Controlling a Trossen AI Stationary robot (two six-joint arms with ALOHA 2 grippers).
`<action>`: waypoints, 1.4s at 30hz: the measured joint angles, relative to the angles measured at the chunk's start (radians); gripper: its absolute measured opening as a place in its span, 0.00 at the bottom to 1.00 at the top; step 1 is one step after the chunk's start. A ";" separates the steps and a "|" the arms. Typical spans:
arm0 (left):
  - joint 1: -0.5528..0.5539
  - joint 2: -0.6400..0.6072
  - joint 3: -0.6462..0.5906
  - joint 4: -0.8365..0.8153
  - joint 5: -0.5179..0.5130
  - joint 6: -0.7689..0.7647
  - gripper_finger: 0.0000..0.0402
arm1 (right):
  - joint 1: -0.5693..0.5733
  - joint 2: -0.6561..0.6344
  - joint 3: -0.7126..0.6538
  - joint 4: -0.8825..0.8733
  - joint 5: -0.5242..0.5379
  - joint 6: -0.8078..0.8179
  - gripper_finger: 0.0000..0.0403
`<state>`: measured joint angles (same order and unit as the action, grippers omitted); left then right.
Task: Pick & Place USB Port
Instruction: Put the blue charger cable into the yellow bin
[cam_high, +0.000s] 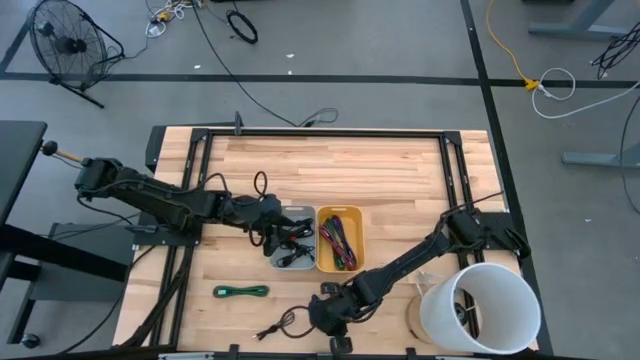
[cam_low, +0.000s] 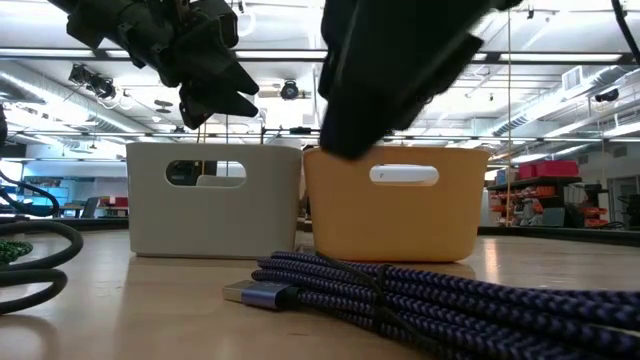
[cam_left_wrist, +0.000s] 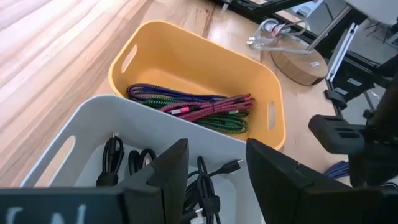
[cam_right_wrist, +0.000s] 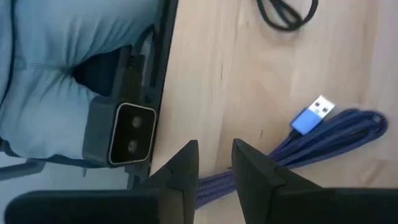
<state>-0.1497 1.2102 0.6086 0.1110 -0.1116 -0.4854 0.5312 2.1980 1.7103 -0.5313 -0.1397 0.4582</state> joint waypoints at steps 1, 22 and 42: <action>0.000 0.000 0.000 -0.001 0.000 0.000 0.42 | 0.000 0.005 0.005 -0.017 0.001 0.011 0.25; -0.001 0.000 0.000 -0.006 0.003 -0.003 0.42 | 0.005 0.011 0.003 -0.127 0.016 0.295 0.25; -0.005 0.000 0.000 -0.010 0.004 -0.029 0.42 | 0.014 0.091 0.006 -0.048 -0.004 0.349 0.32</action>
<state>-0.1551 1.2102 0.6086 0.1010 -0.1074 -0.5140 0.5449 2.2894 1.7161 -0.5796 -0.1433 0.8076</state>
